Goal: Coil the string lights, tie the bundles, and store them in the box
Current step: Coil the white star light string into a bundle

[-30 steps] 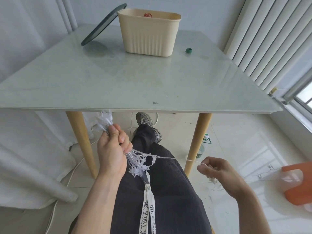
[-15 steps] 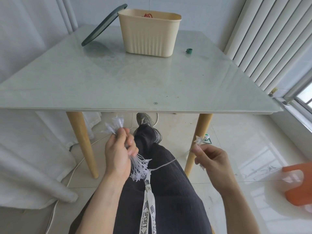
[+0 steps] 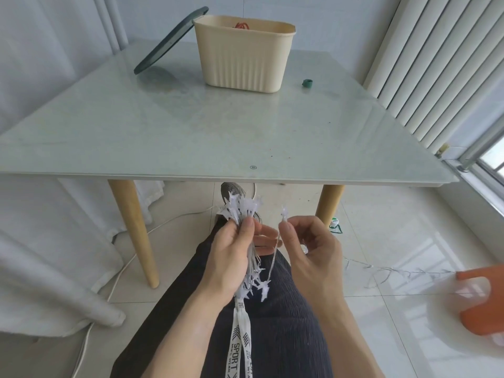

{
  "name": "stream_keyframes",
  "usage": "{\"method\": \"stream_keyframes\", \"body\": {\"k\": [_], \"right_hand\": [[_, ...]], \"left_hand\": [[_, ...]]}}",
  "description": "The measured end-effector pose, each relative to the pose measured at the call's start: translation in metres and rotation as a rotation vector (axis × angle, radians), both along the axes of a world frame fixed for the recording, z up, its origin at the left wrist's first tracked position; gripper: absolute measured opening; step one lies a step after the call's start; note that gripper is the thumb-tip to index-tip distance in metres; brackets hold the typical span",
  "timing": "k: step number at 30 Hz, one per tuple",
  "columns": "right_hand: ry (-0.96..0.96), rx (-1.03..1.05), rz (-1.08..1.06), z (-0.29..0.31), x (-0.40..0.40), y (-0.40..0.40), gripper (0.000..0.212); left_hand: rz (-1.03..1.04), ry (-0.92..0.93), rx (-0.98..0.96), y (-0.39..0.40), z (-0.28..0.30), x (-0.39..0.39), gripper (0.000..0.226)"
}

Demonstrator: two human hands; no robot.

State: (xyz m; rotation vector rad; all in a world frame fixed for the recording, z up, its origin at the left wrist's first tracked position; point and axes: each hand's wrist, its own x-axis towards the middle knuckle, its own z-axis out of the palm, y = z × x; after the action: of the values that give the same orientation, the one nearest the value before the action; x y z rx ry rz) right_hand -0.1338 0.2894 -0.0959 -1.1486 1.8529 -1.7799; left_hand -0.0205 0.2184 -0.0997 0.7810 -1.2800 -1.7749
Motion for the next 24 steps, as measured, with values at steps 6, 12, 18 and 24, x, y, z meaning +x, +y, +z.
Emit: {"method": "stream_keyframes", "body": {"k": [6,12,18,24], "right_hand": [[-0.134,-0.029,0.023,0.009,0.012,-0.001,0.012],[-0.118,-0.035,-0.051,0.005,0.019,-0.003,0.006],[-0.053,0.024,-0.035,0.009,0.018,-0.004,0.026],[-0.043,0.033,-0.029,0.007,0.021,-0.001,0.022]], "left_hand": [[-0.037,-0.077,-0.065,0.006,0.002,-0.004,0.031],[-0.029,-0.201,-0.202,0.005,0.001,-0.004,0.040],[-0.016,-0.136,-0.098,0.003,-0.001,-0.004,0.031],[0.021,-0.164,-0.116,0.002,-0.001,-0.002,0.026]]}}
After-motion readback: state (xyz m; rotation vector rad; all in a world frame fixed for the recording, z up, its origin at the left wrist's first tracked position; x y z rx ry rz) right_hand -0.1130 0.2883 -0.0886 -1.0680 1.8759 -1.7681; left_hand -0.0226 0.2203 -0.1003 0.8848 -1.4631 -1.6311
